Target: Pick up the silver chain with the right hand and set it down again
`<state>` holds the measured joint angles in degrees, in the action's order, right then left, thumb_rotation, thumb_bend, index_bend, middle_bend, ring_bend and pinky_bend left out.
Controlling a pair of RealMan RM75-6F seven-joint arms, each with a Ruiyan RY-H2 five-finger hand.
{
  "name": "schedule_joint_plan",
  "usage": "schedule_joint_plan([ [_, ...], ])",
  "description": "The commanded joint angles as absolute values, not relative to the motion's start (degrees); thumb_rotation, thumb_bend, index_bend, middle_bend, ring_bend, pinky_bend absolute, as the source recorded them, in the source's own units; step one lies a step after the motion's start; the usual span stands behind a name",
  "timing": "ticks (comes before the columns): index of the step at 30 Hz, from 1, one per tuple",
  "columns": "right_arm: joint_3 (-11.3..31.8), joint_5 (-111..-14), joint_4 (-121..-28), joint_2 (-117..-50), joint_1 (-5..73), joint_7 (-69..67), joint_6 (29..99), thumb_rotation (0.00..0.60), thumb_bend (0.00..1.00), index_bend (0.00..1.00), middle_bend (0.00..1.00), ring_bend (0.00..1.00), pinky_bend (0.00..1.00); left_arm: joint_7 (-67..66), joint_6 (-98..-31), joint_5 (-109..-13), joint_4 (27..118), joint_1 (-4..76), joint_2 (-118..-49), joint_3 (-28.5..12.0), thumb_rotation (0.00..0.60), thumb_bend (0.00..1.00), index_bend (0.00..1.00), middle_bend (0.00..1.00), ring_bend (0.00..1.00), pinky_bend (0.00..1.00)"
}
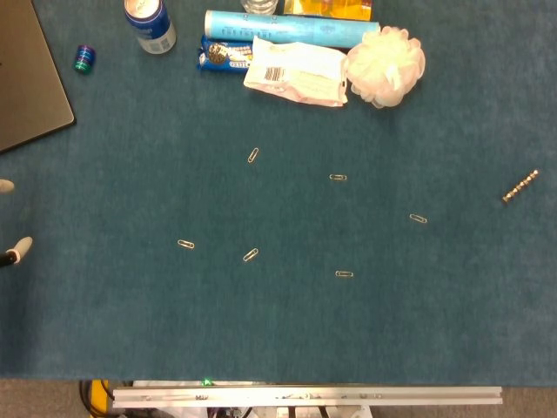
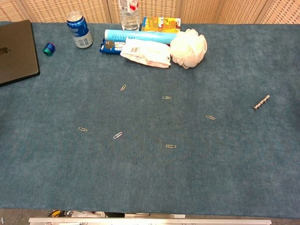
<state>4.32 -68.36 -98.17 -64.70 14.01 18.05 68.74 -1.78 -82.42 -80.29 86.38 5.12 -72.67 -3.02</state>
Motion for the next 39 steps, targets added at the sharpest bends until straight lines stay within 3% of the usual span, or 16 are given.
schedule_joint_plan([
  [1,3.96,-70.76,-93.41,-67.10,16.62,17.20,65.42,0.600,0.20,0.33,0.22,0.10,0.25,-1.24,-82.54,-80.37,85.74,4.82,-73.03,-2.79,0.600,0.11,0.32,0.20,0.21,0.48],
  [13,2.36,-80.22,-77.71,-73.49,22.68,9.40,59.06,0.600,0.29,0.39,0.22,0.10,0.25,-0.01,-82.51,-80.08,84.00,4.02,-73.96,-2.42,0.600,0.11,0.32,0.20,0.21,0.48],
  [22,-0.84,-88.75,-64.18,-79.33,24.22,-1.36,60.99,0.600,0.30,0.39,0.22,0.10,0.25,-0.54,-81.95,-79.80,84.01,4.02,-74.21,-2.44,0.600,0.11,0.32,0.20,0.21,0.48],
  [39,-4.60,-92.79,-54.83,-82.59,25.37,-6.41,60.06,0.600,0.32,0.43,0.23,0.10,0.25,-1.05,-81.37,-79.78,84.30,4.08,-74.27,-2.40,0.600,0.11,0.32,0.20,0.21,0.48],
])
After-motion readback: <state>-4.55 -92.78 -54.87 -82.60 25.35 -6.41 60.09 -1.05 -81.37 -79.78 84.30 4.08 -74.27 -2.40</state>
